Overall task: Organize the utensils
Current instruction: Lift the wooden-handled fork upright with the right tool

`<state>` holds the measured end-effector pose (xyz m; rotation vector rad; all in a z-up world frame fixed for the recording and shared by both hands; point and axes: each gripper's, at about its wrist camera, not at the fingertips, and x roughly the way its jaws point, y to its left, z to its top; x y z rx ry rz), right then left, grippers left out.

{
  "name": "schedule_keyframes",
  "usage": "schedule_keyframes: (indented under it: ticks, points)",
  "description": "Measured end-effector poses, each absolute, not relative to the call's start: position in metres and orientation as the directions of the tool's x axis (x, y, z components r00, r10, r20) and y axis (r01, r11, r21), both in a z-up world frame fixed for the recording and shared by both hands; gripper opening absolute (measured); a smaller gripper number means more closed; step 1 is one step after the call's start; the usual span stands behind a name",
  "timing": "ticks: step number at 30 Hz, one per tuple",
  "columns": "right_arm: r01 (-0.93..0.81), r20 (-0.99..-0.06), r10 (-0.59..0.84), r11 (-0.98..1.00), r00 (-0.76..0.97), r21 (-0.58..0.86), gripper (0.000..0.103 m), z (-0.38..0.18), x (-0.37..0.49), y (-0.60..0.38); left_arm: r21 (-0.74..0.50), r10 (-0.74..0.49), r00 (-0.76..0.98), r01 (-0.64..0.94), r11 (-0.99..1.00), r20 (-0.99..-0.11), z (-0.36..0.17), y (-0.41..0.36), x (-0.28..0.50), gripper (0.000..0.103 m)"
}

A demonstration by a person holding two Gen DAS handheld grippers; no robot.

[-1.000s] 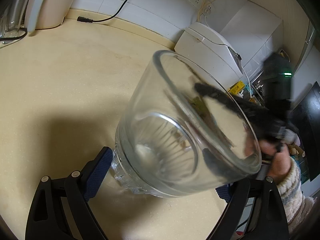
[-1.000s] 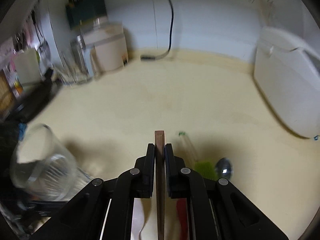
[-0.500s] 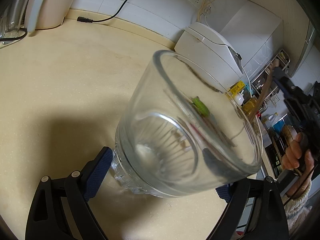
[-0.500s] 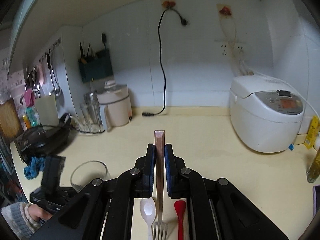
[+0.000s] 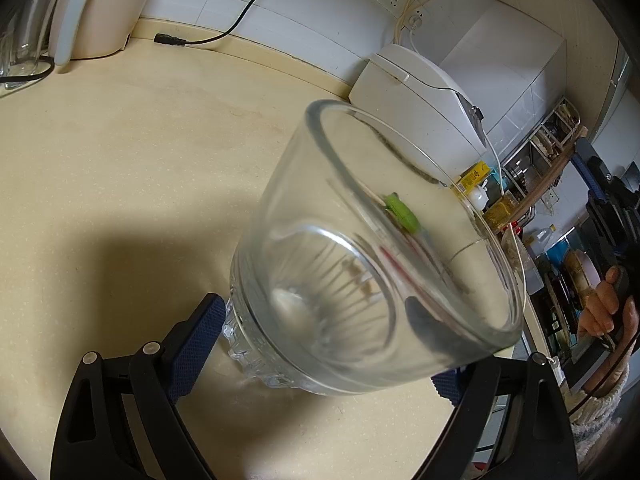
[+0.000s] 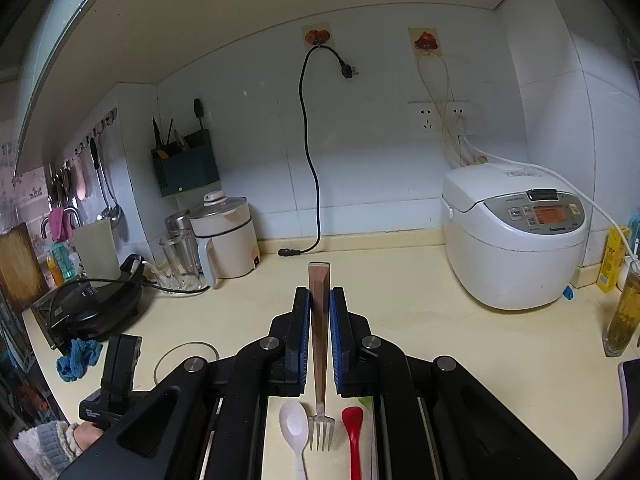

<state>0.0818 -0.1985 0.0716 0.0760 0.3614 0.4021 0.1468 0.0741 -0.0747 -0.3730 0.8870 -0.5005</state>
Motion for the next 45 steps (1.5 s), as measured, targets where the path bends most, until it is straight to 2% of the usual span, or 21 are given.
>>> schedule_keyframes:
  ticks: [27, 45]
  points:
    - [-0.331, -0.336, 0.352, 0.936, 0.873, 0.12, 0.01, 0.068, 0.075, -0.209, -0.505, -0.558, 0.53, 0.258, 0.824, -0.639, -0.075, 0.074, 0.147, 0.093]
    - [-0.414, -0.249, 0.416, 0.908, 0.875, 0.063, 0.01, 0.118, 0.063, -0.184, -0.505, -0.558, 0.53, 0.258, 0.823, -0.638, -0.075, 0.074, 0.147, 0.093]
